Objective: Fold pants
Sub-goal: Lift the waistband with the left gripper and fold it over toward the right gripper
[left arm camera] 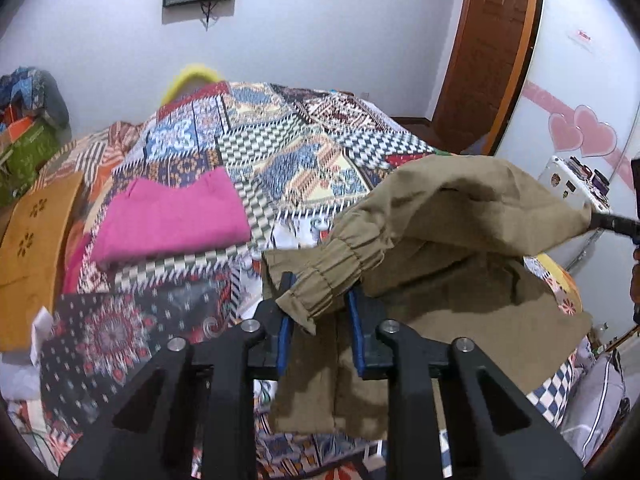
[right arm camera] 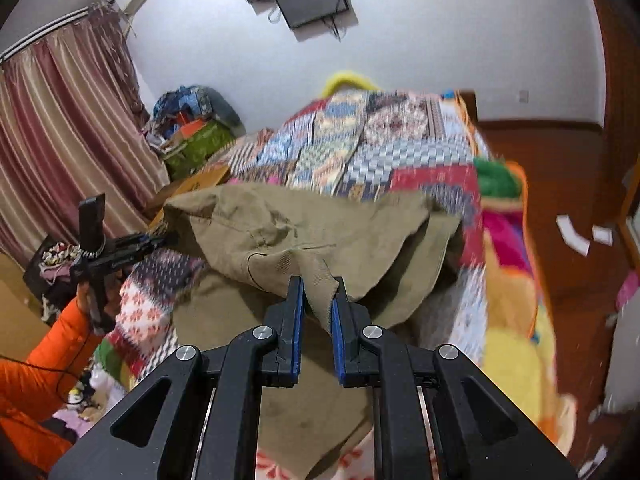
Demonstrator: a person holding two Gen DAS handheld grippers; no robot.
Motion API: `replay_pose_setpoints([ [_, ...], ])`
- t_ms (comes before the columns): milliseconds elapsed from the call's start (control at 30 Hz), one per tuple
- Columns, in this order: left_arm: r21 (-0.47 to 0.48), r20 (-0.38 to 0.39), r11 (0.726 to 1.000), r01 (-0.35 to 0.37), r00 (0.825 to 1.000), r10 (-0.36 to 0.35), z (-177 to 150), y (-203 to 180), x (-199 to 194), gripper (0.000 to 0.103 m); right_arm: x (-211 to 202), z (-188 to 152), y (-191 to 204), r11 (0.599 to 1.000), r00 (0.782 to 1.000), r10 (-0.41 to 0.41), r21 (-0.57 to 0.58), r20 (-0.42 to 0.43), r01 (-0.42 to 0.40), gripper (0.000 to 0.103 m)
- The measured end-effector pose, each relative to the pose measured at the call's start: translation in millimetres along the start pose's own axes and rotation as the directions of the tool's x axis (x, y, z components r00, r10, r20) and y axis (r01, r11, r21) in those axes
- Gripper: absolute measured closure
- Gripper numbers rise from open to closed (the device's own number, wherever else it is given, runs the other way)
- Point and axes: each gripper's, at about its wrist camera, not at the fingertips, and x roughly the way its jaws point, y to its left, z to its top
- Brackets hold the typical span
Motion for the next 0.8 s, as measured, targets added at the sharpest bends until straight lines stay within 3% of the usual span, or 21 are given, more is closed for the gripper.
replay_pose_setpoints([
  [200, -0.013, -0.006, 1.0, 0.011, 1.0, -0.012, -27, 1, -5, 0.085, -1, -24, 2, 0.999, 0.999, 0.025, 0.035, -0.031, -0.024, 0.092],
  [267, -0.01, -0.008, 1.0, 0.009, 1.0, -0.009, -32, 2, -7, 0.091, -1, -29, 3, 0.999, 0.999, 0.031, 0.035, -0.043, -0.029, 0.092],
  [800, -0.013, -0.061, 1.0, -0.026, 0.998, 0.025, -69, 23, -2, 0.1, 4, -62, 15, 1.0, 0.99, 0.006, 0.004, -0.141, -0.006, 0.092],
])
